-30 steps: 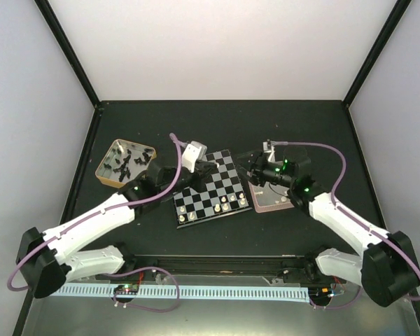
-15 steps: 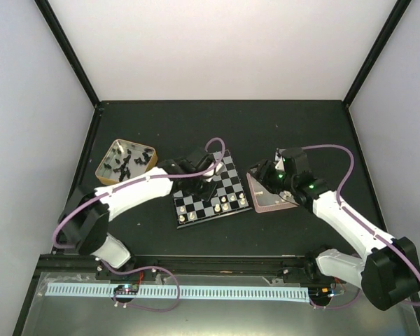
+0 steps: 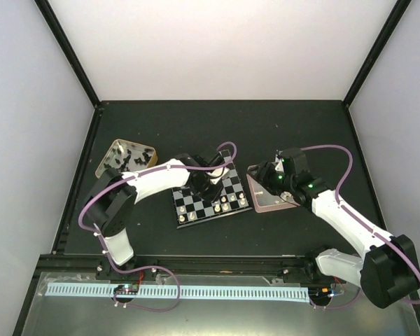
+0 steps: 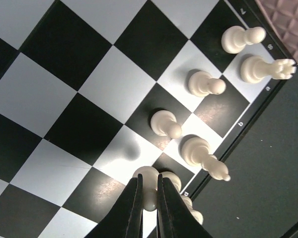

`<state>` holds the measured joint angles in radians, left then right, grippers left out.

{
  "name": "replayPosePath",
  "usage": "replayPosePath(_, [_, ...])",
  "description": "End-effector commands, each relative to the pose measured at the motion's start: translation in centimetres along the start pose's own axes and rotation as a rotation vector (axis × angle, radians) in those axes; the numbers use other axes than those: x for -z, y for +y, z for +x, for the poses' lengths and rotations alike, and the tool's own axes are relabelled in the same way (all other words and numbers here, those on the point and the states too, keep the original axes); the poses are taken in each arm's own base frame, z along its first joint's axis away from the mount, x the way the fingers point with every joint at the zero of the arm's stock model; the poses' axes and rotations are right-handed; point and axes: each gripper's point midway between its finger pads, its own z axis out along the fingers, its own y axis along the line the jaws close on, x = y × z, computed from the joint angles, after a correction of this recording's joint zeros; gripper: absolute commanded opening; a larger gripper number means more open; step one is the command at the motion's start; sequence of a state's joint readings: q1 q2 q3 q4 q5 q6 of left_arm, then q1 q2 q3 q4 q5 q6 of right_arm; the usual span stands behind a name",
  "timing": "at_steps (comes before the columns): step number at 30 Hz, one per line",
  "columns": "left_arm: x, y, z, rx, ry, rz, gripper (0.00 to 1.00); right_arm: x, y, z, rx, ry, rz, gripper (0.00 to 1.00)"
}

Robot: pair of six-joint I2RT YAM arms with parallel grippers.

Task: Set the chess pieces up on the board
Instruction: Place the chess piece on the chessboard.

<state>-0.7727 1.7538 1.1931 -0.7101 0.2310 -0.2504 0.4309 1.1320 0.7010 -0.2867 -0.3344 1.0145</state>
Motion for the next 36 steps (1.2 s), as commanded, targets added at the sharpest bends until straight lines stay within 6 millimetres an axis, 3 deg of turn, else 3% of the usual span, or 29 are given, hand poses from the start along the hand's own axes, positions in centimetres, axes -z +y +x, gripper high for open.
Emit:
replayPosePath(1, [0.0,0.9,-0.5,0.031,0.019,-0.027,0.02,0.5,0.2,-0.8,0.020,-0.035,0.007,0.60])
replayPosePath(4, [0.0,1.5,-0.6,0.042,0.019,-0.047,0.02,0.5,0.2,-0.7,0.020,-0.031,0.008,0.61])
replayPosePath(22, [-1.4,0.6,-0.3,0.041,0.052,0.018,0.04,0.3,-0.2,-0.5,0.016,-0.022,0.014,0.61])
replayPosePath(29, [-1.5,0.6,-0.6,0.044,0.044,0.016,0.10,0.2,-0.2,-0.4,0.016,-0.020,0.015,0.61])
replayPosePath(36, [-1.2,0.8,-0.9,0.047,0.035,0.004,0.23,0.2,-0.2,-0.4,0.018,-0.019,0.017,0.61])
